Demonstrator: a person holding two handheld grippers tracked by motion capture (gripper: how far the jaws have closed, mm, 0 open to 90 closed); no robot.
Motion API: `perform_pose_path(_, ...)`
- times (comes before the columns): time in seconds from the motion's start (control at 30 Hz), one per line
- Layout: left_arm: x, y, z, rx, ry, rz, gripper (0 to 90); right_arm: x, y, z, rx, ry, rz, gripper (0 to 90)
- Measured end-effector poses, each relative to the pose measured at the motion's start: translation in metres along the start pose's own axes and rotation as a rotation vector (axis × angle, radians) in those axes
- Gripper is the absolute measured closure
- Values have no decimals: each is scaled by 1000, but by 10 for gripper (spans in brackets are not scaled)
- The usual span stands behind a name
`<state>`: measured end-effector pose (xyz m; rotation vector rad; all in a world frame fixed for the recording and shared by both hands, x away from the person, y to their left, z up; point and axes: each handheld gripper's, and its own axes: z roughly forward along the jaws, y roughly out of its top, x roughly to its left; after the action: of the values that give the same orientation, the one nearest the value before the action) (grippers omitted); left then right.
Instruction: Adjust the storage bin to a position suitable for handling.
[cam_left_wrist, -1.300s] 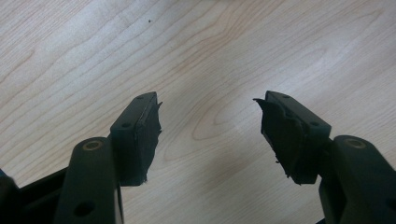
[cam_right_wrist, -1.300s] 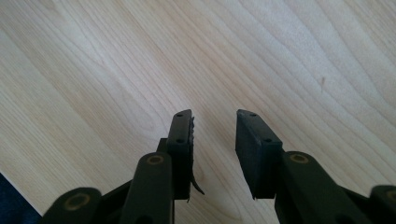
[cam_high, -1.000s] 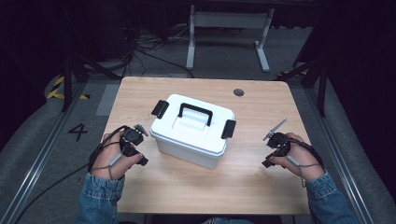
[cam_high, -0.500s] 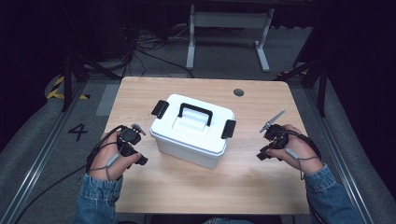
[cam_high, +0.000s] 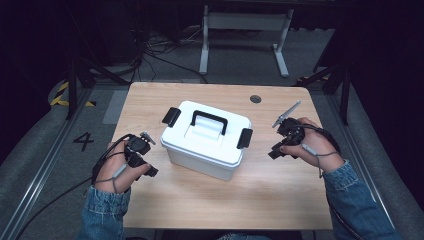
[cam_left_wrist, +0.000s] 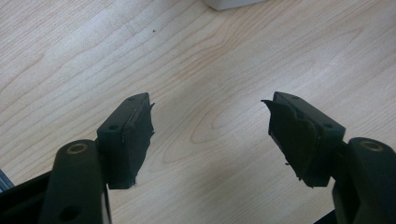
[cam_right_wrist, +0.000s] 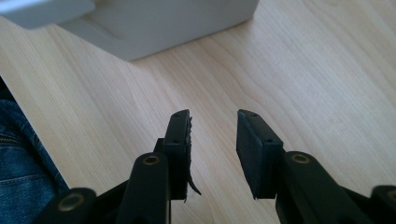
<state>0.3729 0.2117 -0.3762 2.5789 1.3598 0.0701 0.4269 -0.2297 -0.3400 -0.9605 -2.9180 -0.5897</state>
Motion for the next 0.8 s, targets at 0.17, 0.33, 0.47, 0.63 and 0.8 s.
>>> perform_pose_path(0.17,0,0,1,0,-4,-6,314,2,12,-8,-38,22,-22,677)
perform_pose_path(0.33,0,1,1,4,-3,0,313,5,22,-17,-61,22,-36,677)
perform_pose_path(0.47,1,1,1,4,-2,1,313,7,29,-27,-82,33,-52,675)
perform_pose_path(0.63,1,1,1,5,-2,0,313,10,42,-38,-98,34,-73,674)
perform_pose_path(0.8,2,1,1,3,-3,3,313,13,57,-41,-100,36,-91,672)
